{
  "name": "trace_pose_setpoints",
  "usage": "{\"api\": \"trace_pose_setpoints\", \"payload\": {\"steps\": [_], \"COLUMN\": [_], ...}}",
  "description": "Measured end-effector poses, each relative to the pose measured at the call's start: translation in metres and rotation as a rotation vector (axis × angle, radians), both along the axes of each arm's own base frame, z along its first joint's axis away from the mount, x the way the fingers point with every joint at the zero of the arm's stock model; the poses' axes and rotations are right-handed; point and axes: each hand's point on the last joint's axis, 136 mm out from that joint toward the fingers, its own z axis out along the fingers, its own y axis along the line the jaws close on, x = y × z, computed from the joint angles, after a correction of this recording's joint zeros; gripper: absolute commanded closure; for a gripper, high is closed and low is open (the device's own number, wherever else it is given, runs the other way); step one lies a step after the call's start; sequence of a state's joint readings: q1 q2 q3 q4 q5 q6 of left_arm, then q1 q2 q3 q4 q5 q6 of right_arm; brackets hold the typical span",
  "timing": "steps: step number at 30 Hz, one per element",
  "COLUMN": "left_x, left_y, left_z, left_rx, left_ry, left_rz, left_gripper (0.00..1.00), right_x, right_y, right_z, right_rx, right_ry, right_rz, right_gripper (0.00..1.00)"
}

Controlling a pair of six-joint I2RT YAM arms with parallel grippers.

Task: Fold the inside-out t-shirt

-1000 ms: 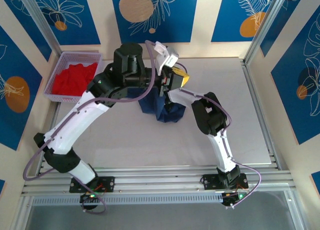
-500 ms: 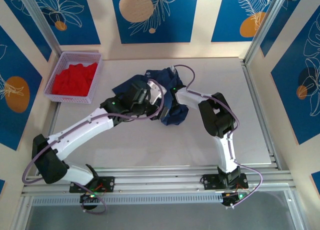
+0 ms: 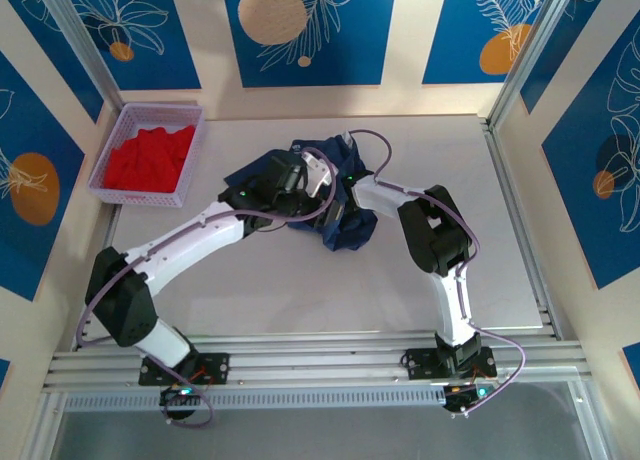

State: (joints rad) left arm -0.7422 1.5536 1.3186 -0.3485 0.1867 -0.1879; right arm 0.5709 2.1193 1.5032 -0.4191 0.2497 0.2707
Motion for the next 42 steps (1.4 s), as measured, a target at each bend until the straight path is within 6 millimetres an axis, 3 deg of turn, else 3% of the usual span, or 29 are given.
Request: {"api": "trace_pose_setpoints", "payload": {"steps": [6, 7, 14, 20, 26, 34, 42], "left_x": [0.008, 0.009, 0.013, 0.017, 0.017, 0.01, 0.0], "left_y": [0.002, 0.003, 0.011, 0.019, 0.013, -0.001, -0.01], "left_z": [0.01, 0.011, 0.019, 0.059, 0.102, 0.133, 0.151], "left_rx": [-0.042, -0.046, -0.057, -0.091, -0.155, -0.222, -0.269], "left_ry": [0.002, 0.001, -0.012, -0.08, -0.144, -0.148, -0.116], "left_rz": [0.007, 0.006, 0.015, 0.021, -0.015, -0.096, -0.164], "left_gripper": [0.99, 1.0, 1.0, 1.0, 1.0, 1.0, 1.0], "right_x": [0.0, 0.0, -0.002, -0.023, -0.035, -0.029, -0.009], "right_y": [0.0, -0.001, -0.002, -0.004, 0.009, 0.011, 0.014], "right_z": [0.0, -0.001, -0.001, -0.001, -0.001, -0.003, 0.003], "right_rx": [0.0, 0.0, 0.009, 0.017, 0.002, -0.058, -0.127], "right_ry": [-0.001, -0.001, -0.014, -0.047, -0.101, -0.209, -0.312], "right_rz": [-0.001, -0.001, -0.001, 0.032, 0.086, 0.118, 0.172], "right_gripper": [0.35, 0.35, 0.35, 0.34, 0.32, 0.24, 0.23]}}
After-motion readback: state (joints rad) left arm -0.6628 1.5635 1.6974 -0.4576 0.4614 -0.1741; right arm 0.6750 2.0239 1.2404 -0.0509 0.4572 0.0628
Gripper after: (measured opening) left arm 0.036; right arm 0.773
